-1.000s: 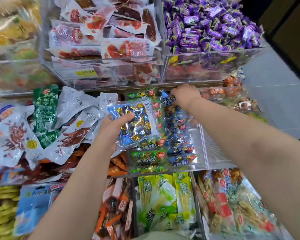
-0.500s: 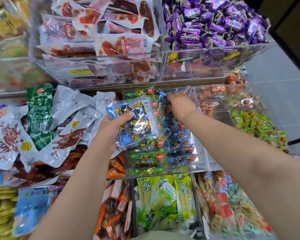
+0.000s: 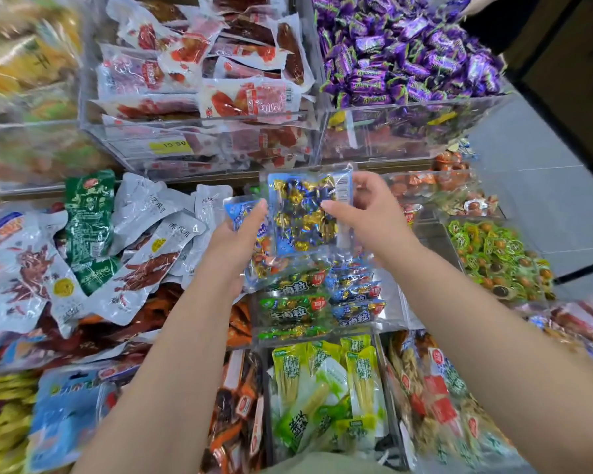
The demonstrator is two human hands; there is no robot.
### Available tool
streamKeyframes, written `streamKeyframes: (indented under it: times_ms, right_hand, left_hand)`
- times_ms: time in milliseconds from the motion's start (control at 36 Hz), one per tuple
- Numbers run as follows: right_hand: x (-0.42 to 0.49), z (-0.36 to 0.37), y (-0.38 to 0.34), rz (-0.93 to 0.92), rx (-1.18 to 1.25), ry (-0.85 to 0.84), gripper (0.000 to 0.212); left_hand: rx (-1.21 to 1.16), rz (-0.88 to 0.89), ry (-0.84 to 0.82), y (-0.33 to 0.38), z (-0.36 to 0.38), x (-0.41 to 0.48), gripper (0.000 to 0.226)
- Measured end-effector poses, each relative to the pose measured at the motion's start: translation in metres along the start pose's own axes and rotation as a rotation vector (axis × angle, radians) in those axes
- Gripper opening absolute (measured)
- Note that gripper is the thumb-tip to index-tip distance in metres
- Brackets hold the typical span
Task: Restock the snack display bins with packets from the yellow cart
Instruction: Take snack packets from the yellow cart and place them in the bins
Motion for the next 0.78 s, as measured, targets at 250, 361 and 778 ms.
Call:
streamKeyframes:
  times_ms: [250, 361, 778]
  right_hand:
    - [-0.069, 0.019, -0.042, -1.192, -0.553, -0.033, 0.031]
    - [-0.089, 0.035, -0.027, -1.322, -0.599, -0.15, 0.033]
    - [-0.027, 0.011, 0.001, -0.425, -0.849, -0.484, 0.095]
  left_hand:
    - [-0.251, -0.139, -0.139, -0.005, 0.003, -0.013, 0.068]
    - [-0.314, -0.086, -0.204, -0.006, 0.0, -0.015, 0.083]
    - [-0.042, 0.179, -0.231, -0.009, 0.011, -0.016, 0.04]
Point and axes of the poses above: each hand's wrist, its own x-axis towards the middle knuckle, its own z-axis out of the palm, y = z × x, the point moved 6 cm from there along x, towards the middle knuckle, and after that the axes turned 8 degrees about y, right-handed, at the moved point
